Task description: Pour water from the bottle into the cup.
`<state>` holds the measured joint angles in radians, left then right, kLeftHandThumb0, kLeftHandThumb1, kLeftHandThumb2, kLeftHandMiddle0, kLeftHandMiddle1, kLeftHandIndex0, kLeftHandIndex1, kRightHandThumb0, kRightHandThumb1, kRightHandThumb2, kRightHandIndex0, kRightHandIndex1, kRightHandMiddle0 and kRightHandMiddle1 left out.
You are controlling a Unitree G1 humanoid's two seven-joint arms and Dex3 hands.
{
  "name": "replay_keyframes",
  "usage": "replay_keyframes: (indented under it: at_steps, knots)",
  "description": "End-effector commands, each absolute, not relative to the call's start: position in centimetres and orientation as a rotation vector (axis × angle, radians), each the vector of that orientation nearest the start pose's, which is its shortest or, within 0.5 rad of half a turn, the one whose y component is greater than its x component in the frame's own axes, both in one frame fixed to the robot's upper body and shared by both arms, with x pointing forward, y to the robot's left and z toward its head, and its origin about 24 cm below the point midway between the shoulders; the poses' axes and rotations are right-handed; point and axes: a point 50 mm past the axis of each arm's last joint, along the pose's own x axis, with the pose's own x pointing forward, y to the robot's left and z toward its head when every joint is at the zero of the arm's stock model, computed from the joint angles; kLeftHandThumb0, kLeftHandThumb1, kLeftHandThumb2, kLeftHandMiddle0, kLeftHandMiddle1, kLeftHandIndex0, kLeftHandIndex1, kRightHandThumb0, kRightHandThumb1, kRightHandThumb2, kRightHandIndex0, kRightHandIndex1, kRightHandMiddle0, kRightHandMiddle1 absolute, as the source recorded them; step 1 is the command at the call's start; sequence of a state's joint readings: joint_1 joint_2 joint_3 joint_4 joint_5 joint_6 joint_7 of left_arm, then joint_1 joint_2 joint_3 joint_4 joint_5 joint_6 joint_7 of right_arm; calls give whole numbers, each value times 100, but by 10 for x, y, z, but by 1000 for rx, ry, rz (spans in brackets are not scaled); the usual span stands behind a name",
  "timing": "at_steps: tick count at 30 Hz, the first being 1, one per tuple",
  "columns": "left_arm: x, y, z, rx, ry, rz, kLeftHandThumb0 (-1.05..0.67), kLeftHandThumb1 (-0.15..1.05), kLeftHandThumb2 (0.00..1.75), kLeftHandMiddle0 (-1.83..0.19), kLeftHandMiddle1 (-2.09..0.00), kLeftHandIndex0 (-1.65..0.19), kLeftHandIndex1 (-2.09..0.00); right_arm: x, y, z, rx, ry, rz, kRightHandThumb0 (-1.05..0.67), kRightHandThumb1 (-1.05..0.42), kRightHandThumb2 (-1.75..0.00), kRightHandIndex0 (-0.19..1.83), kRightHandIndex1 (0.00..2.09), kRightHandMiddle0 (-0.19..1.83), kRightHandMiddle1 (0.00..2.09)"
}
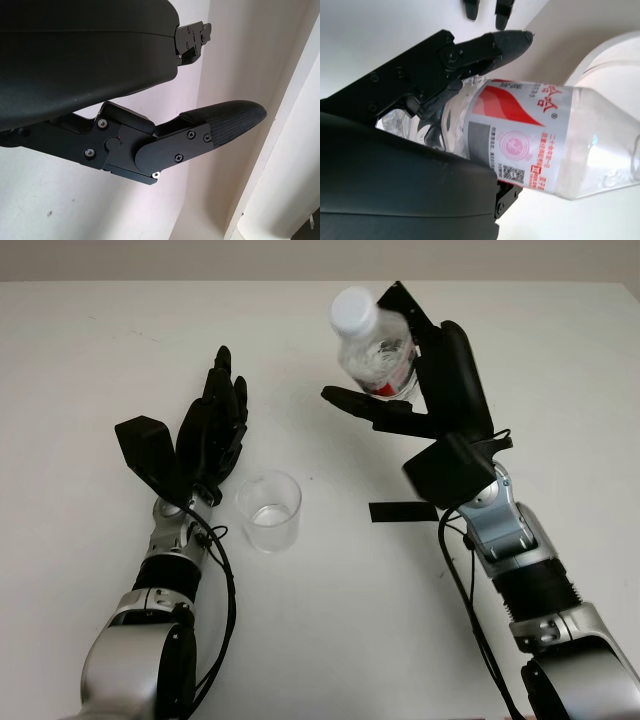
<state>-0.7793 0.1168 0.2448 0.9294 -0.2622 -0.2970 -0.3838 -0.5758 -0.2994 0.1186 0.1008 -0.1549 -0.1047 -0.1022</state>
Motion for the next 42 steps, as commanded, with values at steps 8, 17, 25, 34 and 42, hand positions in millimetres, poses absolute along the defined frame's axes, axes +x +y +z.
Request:
replay_keyframes:
  at_steps: [8, 17, 25, 34, 42]
  knots:
    - [376, 157, 91, -235, -157, -263, -86, 105, 74, 19, 0, 19, 0, 308, -148, 205, -111, -337, 58, -43, -105, -42, 138, 209, 107, 209]
    - [375, 158, 90, -231, -155, -268, -86, 105, 75, 19, 0, 19, 0, 297, -163, 197, 147, -104, 43, -42, -105, -39, 128, 209, 94, 209]
    - [374, 159, 88, -235, -151, -260, -84, 105, 77, 19, 0, 19, 0, 295, -163, 177, 10, -92, -6, -42, -105, -41, 135, 209, 102, 209]
    - [373, 162, 88, -225, -145, -260, -85, 105, 77, 19, 0, 19, 0, 287, -158, 145, -39, -95, -8, -45, -105, -42, 130, 209, 103, 209]
    - [374, 161, 88, -228, -145, -251, -84, 105, 79, 19, 0, 19, 0, 283, -153, 130, 2, -116, 46, -46, -105, -44, 129, 209, 95, 209]
